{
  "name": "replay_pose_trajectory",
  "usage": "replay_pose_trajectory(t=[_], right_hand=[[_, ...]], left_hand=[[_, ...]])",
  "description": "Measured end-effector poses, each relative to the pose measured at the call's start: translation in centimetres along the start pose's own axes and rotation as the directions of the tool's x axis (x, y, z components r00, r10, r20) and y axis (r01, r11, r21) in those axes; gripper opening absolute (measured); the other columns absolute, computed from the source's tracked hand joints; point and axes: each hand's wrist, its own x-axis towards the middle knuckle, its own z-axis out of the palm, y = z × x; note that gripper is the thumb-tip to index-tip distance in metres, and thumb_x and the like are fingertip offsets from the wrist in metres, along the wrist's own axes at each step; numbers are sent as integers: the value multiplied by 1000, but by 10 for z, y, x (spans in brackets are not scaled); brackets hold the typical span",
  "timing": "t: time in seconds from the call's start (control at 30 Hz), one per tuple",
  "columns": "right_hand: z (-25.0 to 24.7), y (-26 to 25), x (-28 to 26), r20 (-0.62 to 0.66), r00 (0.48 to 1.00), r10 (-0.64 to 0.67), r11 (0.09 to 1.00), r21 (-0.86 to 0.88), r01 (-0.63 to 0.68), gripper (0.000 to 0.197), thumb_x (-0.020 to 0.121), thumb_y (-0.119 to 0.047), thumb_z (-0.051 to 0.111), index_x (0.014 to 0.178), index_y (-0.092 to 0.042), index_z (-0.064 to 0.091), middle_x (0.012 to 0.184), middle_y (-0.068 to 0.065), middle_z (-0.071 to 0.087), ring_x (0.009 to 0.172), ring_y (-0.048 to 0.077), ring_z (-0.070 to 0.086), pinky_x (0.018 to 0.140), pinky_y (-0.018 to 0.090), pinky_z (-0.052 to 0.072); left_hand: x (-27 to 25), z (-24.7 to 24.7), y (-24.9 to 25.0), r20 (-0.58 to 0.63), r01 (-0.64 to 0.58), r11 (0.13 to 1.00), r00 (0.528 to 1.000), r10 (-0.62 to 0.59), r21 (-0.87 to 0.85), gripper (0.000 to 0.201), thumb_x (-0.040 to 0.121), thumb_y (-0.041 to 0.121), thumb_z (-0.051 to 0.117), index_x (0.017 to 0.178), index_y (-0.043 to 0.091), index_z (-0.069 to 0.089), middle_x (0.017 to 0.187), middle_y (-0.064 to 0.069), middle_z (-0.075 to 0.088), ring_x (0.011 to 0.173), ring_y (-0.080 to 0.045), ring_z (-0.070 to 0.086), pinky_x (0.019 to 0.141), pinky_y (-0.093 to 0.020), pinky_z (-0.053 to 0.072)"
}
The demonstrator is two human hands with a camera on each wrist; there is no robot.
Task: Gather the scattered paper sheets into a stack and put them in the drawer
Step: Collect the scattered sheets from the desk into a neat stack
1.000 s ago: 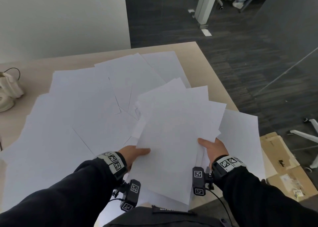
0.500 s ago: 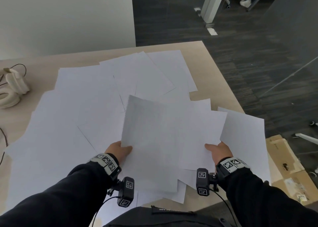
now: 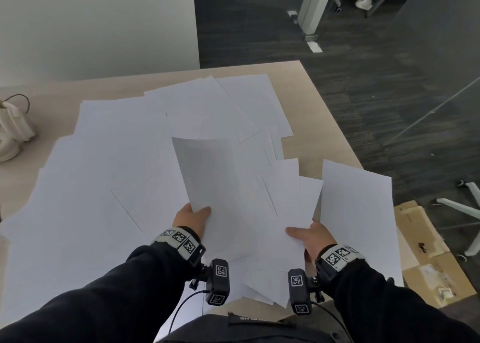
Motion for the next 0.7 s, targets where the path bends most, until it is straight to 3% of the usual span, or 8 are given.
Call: replay_pose_trajectory(t=[0.1,0.23,0.27,0.33,0.4,0.5,0.6,0.7], right_hand=[[-2,0,-2,50,999,5,1000,-21,-4,22,82,8,69,99,-5,64,99,16,70,85,28,67,67,32,60],[-3,9,-4,132,991,29,985,-172,-6,50,75,14,73,116,-7,54,112,15,67,106,34,64,94,51,51],[-3,10,-5,151,988,31,978,-210,1,49,75,16,72,112,-12,54,110,13,66,109,34,62,98,53,48],[-4,11,-7,185,982,22,968,-250,25,47,76,18,69,102,-19,54,104,7,66,108,32,61,100,52,46],[-6,8,-10,191,981,-10,969,-240,57,44,78,16,68,108,-13,57,104,6,67,103,30,63,97,48,49],[-12,2,-11,154,984,-89,985,-130,109,40,81,10,69,115,-9,60,108,8,70,94,23,68,80,36,58],[-17,-5,-14,18,989,-148,988,-41,149,25,85,-1,69,108,-12,64,106,8,72,91,23,69,73,31,58],[-23,-11,-15,-82,983,-163,985,-70,158,14,94,-15,62,104,-7,67,99,12,73,80,21,68,66,27,58]], left_hand=[[-6,8,2,24,-11,1000,1000,11,1,16,91,21,62,106,20,57,93,-2,66,85,-25,65,85,-39,54],[-9,13,3,21,-100,990,995,99,103,10,89,16,62,99,19,60,90,1,67,76,-16,63,69,-28,50],[-8,14,2,28,-134,979,991,131,155,12,87,19,63,100,17,63,96,0,69,81,-18,65,72,-29,52],[-3,16,-2,61,-210,910,978,202,358,35,82,29,64,115,18,66,121,1,63,104,-23,63,92,-37,52],[-1,15,-4,117,-262,781,964,239,567,51,83,36,60,132,23,58,145,9,43,128,-24,45,107,-37,40],[1,11,-4,191,-289,622,956,221,728,51,87,38,53,137,30,50,159,18,17,142,-20,21,111,-40,32],[-2,9,-1,207,-292,511,954,217,809,49,89,39,50,137,31,46,161,19,7,144,-20,15,111,-44,32],[-5,7,-1,234,-318,433,943,237,844,44,91,36,47,134,28,46,162,19,3,145,-18,12,111,-43,29]])
